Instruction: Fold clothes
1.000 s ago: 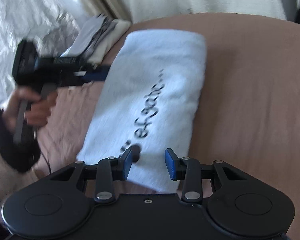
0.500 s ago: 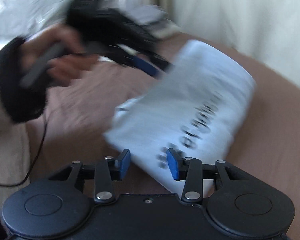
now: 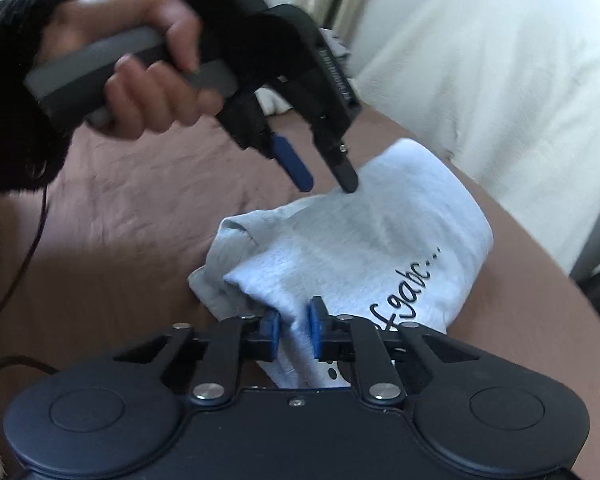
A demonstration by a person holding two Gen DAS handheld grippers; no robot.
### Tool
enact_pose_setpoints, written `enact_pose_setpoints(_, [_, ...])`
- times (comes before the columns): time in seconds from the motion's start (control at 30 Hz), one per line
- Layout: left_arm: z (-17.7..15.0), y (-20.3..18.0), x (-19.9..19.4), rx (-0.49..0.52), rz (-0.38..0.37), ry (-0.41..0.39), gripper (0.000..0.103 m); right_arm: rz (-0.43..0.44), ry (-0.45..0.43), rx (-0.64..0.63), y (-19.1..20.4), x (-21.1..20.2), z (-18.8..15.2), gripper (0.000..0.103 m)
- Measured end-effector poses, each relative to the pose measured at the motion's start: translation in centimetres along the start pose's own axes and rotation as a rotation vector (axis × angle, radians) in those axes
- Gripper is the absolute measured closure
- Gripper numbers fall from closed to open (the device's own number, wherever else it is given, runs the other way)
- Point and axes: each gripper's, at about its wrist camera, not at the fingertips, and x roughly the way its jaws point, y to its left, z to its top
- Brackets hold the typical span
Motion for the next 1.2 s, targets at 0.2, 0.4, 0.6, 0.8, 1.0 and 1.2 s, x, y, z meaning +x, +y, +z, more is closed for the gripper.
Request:
enact_pose_setpoints(0.2, [0.1,0.6,-1.2,-0.026,-0.048,-0.047,0.061,0.077,-0.018,0.288,-4.5,-0.8,0.0,0.096])
enact_pose_setpoints(0.4, [0.0,0.6,-0.2,-0.020,-0.151,0.000,0.057,0.122,-0.048,0.477,-7.1,-1.4,-0.6,0.096])
enact_pose_setpoints(0.6, [-0.6,0.5,3.1,0.051,-0.147,0.022,0.095,0.216,-0.118,0.496,-6.8,-2.4,-2.1,0.096])
enact_pose_setpoints(0.8, [-1.5,-4.4,-2.5,0.294,-0.052,-0.163,0.095,0.284,-0.172,0.469,-5.8,-2.7,-1.0,0.096])
enact_pose_setpoints(1.0, [-1.4,2.0,0.3,0.094,0.019,-0.030,0.095,0.330,-0.117,0.401,-3.2,-0.6,0.6,0.095])
enact_pose_setpoints(1.2, [-1.7,1.6,1.2,0.137,0.127,0.002,0.092,0.344,-0.012,0.234,0.6,2.9,1.4,0.095])
